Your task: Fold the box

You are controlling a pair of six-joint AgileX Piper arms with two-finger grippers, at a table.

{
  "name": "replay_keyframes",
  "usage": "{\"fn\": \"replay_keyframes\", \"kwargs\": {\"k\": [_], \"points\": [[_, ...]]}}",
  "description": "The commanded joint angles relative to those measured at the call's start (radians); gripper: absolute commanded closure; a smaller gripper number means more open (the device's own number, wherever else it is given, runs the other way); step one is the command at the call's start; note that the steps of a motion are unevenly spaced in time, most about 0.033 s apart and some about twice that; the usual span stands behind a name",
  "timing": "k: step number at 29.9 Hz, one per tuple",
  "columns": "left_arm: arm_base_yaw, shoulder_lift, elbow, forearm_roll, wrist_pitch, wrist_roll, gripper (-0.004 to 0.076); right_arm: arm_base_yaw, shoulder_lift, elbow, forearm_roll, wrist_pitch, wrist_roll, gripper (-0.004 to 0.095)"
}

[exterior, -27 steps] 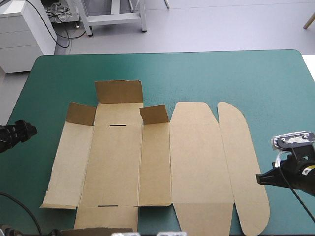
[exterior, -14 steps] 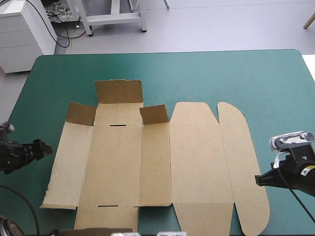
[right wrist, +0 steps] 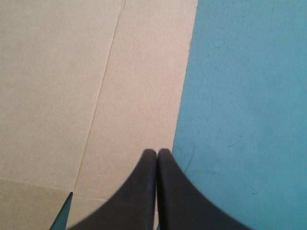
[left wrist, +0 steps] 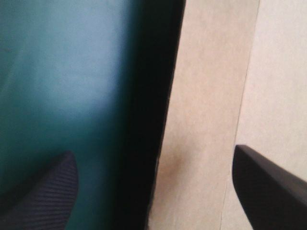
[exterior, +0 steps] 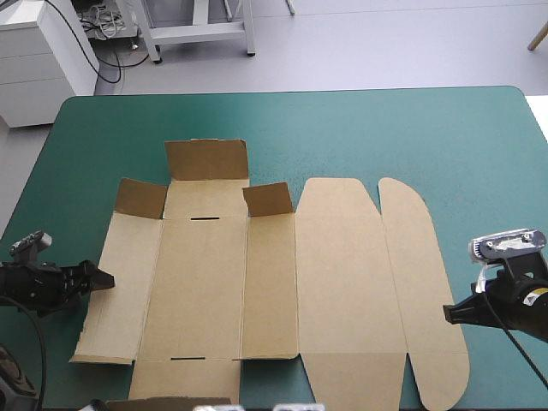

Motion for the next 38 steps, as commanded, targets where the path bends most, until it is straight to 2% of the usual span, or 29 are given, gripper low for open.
{"fn": "replay_keyframes", "kwargs": {"k": [1,7,16,28,31,33,38], "points": [[0.001,-0.021,0.024,-0.052,0.028,0.042,0.0105,0.000,-0.002,-0.023,0.005,-0.040,-0.006,0.0930],[0.001,-0.021,0.082,-0.054,0.032,0.047,0.0105,0.000,-0.002,-0.023,0.007,-0.040,-0.006,0.0929],[-0.111,-0.021,0.089,-0.034,0.130,0.038,0.0106,0.000,-0.002,-0.023,0.007,-0.040,-0.006,0.0929],[-0.159,-0.021,0.090,0.010,0.158,-0.016,0.0116,0.000,-0.002,-0.023,0.007,-0.040,-0.006,0.0929],[-0.159,-0.021,0.090,0.010,0.158,-0.016,0.0196,0.000,-0.002,-0.023,0.007,-0.040,-0.006,0.0929],[-0.159,-0.021,0.090,0.012,0.158,-0.014,0.0291,0.000,-0.002,-0.023,0.007,-0.040,-0.006,0.0929],[-0.159,-0.021,0.090,0.014,0.158,-0.002,0.0591,0.000,-0.002,-0.023,0.007,-0.042,-0.006,0.0929]]}}
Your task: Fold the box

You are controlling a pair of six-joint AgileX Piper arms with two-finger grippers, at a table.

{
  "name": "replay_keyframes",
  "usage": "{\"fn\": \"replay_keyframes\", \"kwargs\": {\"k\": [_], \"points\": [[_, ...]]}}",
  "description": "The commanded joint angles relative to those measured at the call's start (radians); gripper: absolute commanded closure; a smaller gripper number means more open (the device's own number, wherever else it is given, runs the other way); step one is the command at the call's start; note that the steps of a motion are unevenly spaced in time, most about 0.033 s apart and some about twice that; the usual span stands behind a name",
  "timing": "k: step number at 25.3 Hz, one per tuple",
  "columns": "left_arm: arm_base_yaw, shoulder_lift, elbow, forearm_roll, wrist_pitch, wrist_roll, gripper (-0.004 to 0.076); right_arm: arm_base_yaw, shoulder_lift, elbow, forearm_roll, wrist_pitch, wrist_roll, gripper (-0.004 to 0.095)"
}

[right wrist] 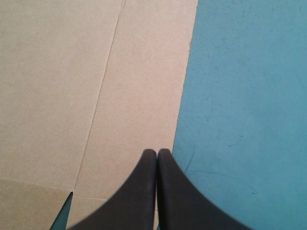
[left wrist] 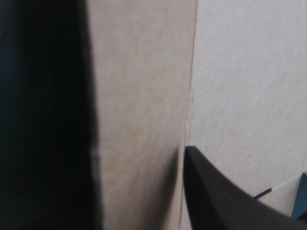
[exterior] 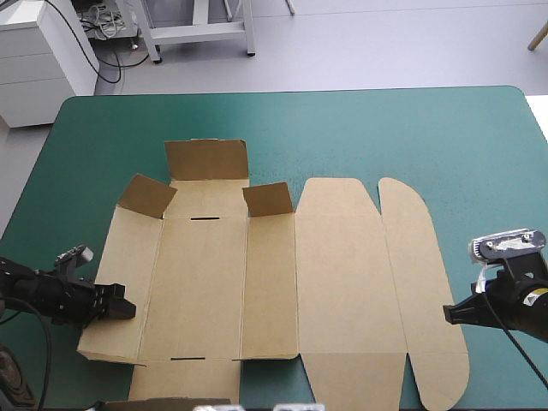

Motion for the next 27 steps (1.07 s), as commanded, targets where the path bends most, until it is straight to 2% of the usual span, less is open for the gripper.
{"fn": "replay_keyframes", "kwargs": {"k": [1,3,20,22,27], "points": [[-0.007,-0.019,-0.012,-0.022,0.093,0.006,0.0636,0.000,-0.001,-0.023,0.007,-0.042,-0.006,0.0929],[-0.007,-0.019,-0.013,-0.022,0.093,0.016,0.0735,0.000,-0.001,-0.023,0.007,-0.042,-0.006,0.0929],[-0.023,-0.019,-0.054,-0.022,0.088,0.016,0.0731,0.000,-0.001,-0.023,0.007,-0.046,-0.006,0.0930],[-0.056,-0.019,-0.097,-0.008,0.091,0.014,0.0731,0.000,-0.001,-0.023,0.007,-0.044,-0.006,0.0930],[-0.349,-0.019,-0.355,0.171,0.013,-0.068,0.0731,0.000,-0.001,-0.023,0.007,-0.042,-0.006,0.0929]]}}
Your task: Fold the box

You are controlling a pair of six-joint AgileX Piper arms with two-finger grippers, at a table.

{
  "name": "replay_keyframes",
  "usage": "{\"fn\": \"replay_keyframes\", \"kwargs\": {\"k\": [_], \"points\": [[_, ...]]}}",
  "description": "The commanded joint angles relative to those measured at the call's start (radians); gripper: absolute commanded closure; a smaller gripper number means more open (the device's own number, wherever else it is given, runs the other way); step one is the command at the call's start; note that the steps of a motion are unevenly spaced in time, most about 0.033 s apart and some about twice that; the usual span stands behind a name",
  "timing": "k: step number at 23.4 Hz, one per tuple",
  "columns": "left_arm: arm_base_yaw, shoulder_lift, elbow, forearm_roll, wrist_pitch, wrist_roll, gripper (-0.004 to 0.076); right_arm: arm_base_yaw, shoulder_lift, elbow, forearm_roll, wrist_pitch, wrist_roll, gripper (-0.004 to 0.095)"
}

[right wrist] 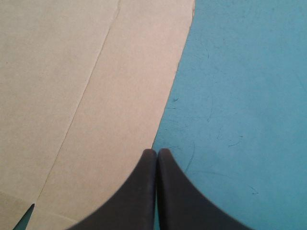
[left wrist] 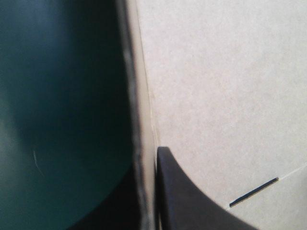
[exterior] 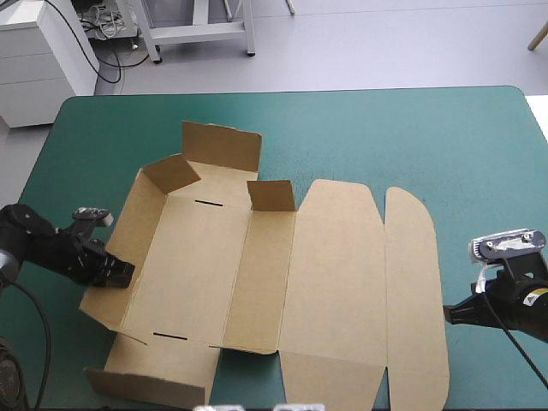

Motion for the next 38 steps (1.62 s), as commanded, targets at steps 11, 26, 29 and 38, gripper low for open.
{"fn": "replay_keyframes", "kwargs": {"k": [11,26,29,38], "points": [[-0.585,-0.026,-0.393,0.330,-0.357,-0.032,0.0731,0.000,-0.001,-0.023,0.007,-0.039,-0.006,0.0929],[-0.956,-0.026,-0.408,1.003,-0.644,-0.376,0.0732,0.000,-0.001,-0.023,0.008,-0.017,-0.006,0.0929],[-1.032,-0.025,-0.408,1.133,-0.693,-0.376,0.0731,0.000,-0.001,-0.023,0.010,-0.014,-0.006,0.0929],[-1.163,0.066,-0.406,1.395,-0.691,-0.460,0.0732,0.000,-0.001,-0.023,0.010,-0.003,-0.002,0.0929]]}}
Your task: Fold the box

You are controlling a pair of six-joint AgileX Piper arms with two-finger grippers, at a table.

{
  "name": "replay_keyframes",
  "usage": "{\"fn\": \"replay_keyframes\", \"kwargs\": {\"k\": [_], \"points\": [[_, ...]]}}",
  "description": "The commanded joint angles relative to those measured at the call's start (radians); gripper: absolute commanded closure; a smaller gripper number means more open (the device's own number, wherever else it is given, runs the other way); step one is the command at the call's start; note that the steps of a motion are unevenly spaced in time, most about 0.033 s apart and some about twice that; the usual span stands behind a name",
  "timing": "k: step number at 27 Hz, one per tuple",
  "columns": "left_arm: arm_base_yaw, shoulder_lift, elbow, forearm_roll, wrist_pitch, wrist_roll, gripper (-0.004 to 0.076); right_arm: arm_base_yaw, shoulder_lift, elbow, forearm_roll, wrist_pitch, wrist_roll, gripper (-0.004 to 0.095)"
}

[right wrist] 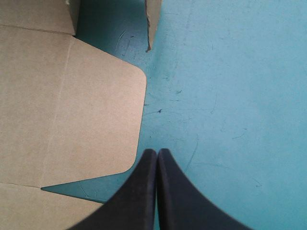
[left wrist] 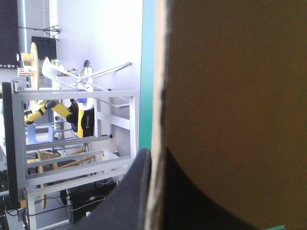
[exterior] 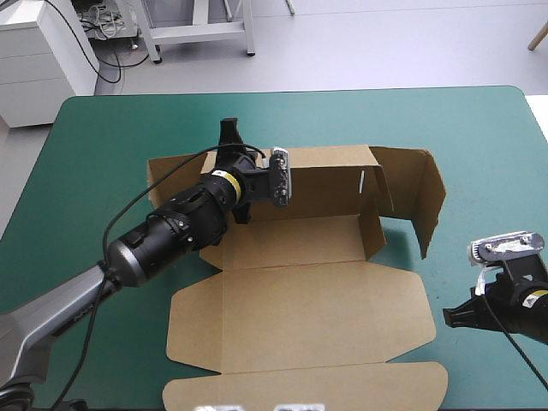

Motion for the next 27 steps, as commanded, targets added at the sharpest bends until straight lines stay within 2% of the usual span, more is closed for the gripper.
{"fn": "replay_keyframes", "kwargs": {"k": [1,4,6,15,18,24,27], "points": [[-0.048,-0.004,-0.032,0.147,-0.052,-0.107,0.0732,0.000,-0.001,-0.023,0.010,-0.029,-0.002,0.0929],[-0.112,0.029,-0.025,0.408,0.024,-0.367,0.0732,0.000,-0.001,-0.023,0.012,-0.027,-0.002,0.0929],[-0.121,0.044,-0.025,0.483,0.046,-0.493,0.0732,0.000,-0.001,-0.023,0.012,-0.027,0.005,0.0929],[-0.127,0.081,-0.025,0.517,0.044,-0.517,0.0732,0.000,-0.001,-0.023,0.014,-0.029,0.006,0.0929],[-0.127,0.085,-0.006,0.556,0.012,-0.531,0.0732,0.000,-0.001,-0.023,0.016,-0.029,0.006,0.0929],[-0.127,0.085,0.109,0.873,0.035,-0.775,0.0732,0.000,-0.001,-0.023,0.016,-0.030,0.006,0.0930],[-0.127,0.085,0.148,0.871,0.026,-0.797,0.0732,0.000,-0.001,-0.023,0.016,-0.040,0.006,0.0929]]}}
